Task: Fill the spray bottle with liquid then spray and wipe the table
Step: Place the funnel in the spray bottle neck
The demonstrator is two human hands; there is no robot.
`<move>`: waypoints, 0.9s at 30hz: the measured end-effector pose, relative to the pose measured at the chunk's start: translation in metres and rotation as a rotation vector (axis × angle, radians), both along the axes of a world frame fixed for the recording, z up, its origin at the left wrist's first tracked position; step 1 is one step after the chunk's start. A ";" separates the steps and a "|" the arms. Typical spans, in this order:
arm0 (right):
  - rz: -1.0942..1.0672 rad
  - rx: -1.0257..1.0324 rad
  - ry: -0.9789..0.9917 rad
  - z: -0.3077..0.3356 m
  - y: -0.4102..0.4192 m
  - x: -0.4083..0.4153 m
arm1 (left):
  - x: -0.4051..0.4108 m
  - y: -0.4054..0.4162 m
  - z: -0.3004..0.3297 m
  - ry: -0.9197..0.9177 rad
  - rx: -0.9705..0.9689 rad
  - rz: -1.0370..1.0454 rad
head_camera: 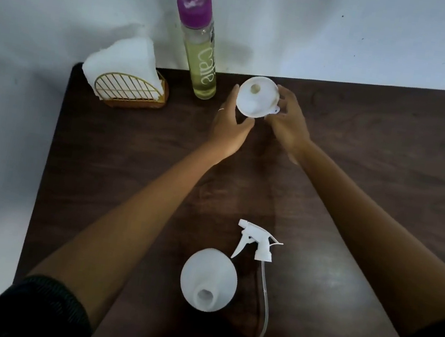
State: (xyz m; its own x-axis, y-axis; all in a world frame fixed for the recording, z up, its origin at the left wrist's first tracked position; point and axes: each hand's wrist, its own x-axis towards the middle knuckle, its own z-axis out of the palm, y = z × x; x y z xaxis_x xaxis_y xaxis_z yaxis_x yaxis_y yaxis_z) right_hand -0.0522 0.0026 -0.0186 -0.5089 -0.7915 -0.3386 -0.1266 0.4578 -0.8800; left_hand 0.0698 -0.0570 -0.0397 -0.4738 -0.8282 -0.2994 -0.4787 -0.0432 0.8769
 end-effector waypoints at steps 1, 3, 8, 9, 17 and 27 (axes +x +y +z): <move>-0.005 -0.025 0.008 0.007 0.007 0.003 | 0.006 0.006 0.006 0.023 -0.023 0.000; 0.002 -0.079 0.040 0.021 0.021 0.010 | 0.019 0.020 0.020 0.057 -0.069 -0.001; 0.047 -0.233 0.161 0.059 0.070 0.042 | 0.064 0.068 0.065 0.160 -0.115 0.058; 0.046 -0.259 0.175 0.067 0.080 0.051 | 0.074 0.079 0.074 0.180 -0.126 0.076; -0.026 -0.341 0.134 0.120 0.153 0.121 | 0.151 0.167 0.121 0.247 -0.224 0.077; 0.039 -0.246 0.205 0.135 0.220 0.158 | 0.209 0.230 0.103 0.302 -0.105 0.107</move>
